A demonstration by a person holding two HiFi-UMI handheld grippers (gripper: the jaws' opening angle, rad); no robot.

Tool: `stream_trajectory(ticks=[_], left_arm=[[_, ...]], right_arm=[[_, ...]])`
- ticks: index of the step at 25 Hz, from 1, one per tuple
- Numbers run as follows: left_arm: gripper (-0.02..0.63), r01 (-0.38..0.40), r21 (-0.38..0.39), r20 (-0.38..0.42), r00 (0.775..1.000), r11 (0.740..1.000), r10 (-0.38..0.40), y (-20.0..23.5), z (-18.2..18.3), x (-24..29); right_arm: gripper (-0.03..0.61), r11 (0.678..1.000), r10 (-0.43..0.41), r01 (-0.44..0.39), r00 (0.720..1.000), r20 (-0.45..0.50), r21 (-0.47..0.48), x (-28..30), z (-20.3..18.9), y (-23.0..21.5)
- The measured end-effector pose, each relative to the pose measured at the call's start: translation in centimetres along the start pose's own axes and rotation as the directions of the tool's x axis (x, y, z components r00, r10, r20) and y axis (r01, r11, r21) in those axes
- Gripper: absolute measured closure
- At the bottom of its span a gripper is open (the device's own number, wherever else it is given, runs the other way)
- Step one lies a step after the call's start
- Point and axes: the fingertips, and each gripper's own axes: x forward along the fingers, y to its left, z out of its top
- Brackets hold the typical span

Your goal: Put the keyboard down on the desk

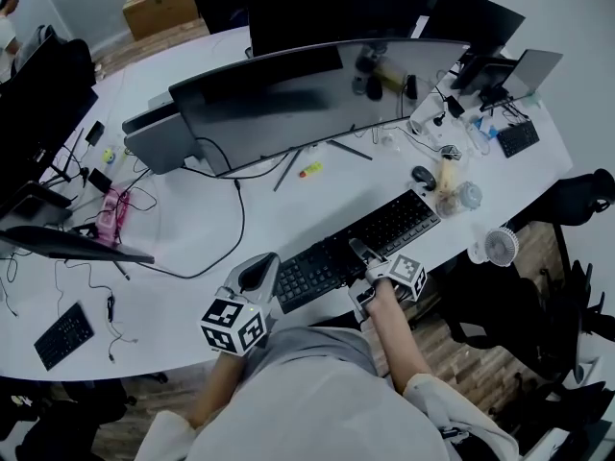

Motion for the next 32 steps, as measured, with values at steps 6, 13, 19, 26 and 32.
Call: stream_trajectory(ticks=[6, 13, 19, 26, 32], left_arm=[[0.614, -0.004, 0.006, -0.011, 1.000, 1.000, 0.004, 0.1, -0.1, 0.3], [0.614, 0.000, -0.001, -0.019, 1.000, 1.000, 0.000, 0.0, -0.2, 0.5], [0.614, -0.001, -0.003, -0.034, 0.999, 1.000, 0.001, 0.1, -0.6, 0.7], [0.614, -0.007, -0.011, -0.041, 0.999, 1.000, 0.006, 0.5, -0.7, 1.0], [0.614, -0.002, -0.020, -0.044, 0.999, 1.000, 0.001, 0.7, -0.6, 1.1]], right_arm=[[0.495, 0.999, -0.029, 0.029, 1.000, -0.003, 0.034, 0.6, 0.2, -0.8], [0.495, 0.998, -0.029, 0.029, 1.000, -0.005, 0.060, 1.4, 0.6, -1.7], [0.495, 0.996, -0.035, 0.036, 0.999, -0.007, 0.081, 2.2, 0.7, -2.5], [0.495, 0.993, -0.052, 0.053, 0.999, -0.013, 0.102, 3.1, 0.6, -3.4], [0.495, 0.992, -0.051, 0.053, 0.998, -0.020, 0.113, 4.0, 0.9, -3.6]])
